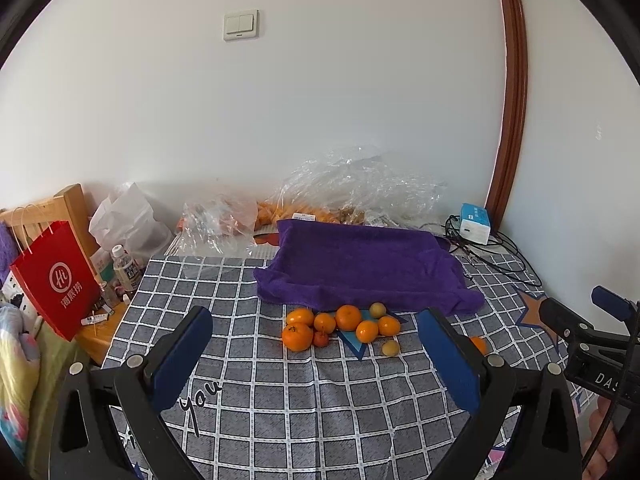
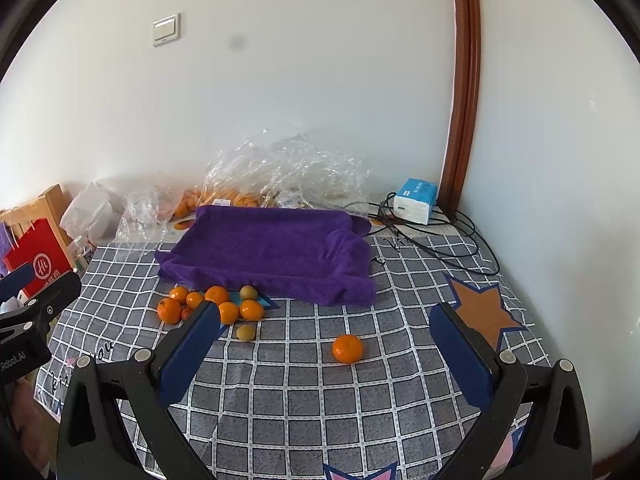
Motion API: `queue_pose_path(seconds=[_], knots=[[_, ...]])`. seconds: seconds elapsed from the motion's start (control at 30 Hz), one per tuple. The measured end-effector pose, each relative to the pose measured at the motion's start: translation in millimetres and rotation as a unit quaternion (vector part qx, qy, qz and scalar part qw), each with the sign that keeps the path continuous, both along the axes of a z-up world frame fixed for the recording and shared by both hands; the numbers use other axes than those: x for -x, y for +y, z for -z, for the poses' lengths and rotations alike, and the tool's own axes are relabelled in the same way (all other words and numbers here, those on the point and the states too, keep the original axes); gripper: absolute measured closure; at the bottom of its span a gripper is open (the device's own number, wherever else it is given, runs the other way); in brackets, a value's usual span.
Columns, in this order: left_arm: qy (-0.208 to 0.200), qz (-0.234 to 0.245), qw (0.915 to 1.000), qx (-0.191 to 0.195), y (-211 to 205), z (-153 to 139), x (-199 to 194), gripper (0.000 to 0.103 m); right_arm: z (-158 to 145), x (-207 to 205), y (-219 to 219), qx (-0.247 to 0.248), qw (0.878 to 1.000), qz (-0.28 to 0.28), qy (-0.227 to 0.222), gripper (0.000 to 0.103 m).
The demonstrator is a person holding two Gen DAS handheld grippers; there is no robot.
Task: Organize fruits
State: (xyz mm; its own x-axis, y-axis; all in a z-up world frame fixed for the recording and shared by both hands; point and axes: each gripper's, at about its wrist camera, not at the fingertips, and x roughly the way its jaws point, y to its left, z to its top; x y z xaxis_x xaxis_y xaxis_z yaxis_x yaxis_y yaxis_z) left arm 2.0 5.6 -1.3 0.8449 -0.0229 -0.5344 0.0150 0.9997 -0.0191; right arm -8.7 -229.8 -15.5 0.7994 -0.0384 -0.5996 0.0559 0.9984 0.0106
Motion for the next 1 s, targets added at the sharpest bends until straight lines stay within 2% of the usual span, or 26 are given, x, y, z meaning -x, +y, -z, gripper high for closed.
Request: queue_pose_path(seconds=[1.0], knots=[[-0.006,-0.004,1.0000,0.002,3.1,-2.0,4.1,0.000,0.0,1.3,1.9,-0.003,1.000,-0.001,-0.004,0.000]])
